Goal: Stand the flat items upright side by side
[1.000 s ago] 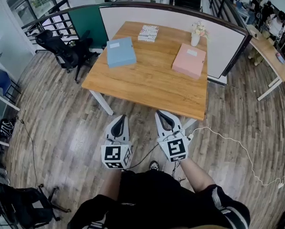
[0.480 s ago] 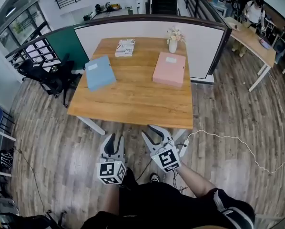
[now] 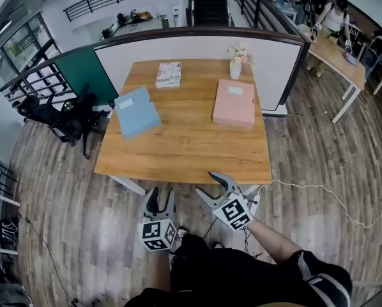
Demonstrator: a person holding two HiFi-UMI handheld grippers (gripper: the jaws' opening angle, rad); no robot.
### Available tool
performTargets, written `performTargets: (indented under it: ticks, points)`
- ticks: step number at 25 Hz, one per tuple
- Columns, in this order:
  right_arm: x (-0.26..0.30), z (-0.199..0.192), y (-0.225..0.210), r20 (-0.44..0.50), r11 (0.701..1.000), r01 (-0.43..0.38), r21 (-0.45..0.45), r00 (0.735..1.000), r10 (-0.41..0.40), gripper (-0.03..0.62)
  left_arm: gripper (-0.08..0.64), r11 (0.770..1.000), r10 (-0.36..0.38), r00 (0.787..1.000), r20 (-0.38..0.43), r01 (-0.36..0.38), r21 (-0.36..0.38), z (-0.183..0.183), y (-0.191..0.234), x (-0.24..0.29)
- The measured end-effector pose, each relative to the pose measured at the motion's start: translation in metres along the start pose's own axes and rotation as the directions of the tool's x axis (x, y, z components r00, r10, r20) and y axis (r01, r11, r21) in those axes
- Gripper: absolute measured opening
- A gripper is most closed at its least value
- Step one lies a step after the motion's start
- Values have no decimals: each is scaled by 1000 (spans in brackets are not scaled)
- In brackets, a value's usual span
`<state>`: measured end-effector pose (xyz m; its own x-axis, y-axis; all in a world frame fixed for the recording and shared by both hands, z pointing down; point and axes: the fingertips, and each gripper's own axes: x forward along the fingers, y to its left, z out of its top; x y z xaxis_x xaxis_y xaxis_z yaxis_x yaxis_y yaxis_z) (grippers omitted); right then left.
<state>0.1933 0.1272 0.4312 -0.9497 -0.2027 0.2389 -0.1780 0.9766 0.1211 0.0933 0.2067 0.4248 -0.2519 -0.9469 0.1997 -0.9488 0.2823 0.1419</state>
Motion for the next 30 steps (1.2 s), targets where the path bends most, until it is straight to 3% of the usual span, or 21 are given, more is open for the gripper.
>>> performTargets:
  ticks: [8, 13, 20, 23, 30]
  points:
    - [105, 39, 11, 5, 999, -25, 21, 1000, 25, 280, 225, 998, -41, 999, -12, 41, -48, 17, 104, 21]
    - [146, 37, 3, -44, 999, -1, 45, 999, 3, 296, 225, 994, -65, 998, -9, 64, -83, 23, 157, 44]
    - [180, 20, -25, -125, 997, 37, 70, 992, -28, 307, 225, 984, -104, 993, -49, 95, -149, 10, 183, 88]
    - [204, 17, -42, -130, 995, 17, 98, 992, -4, 307, 230, 981, -92, 994, -67, 78, -178, 5, 196, 112]
    - [266, 7, -103, -121, 988, -29, 150, 991, 48, 308, 233, 991, -52, 989, -139, 34, -128, 10, 228, 191]
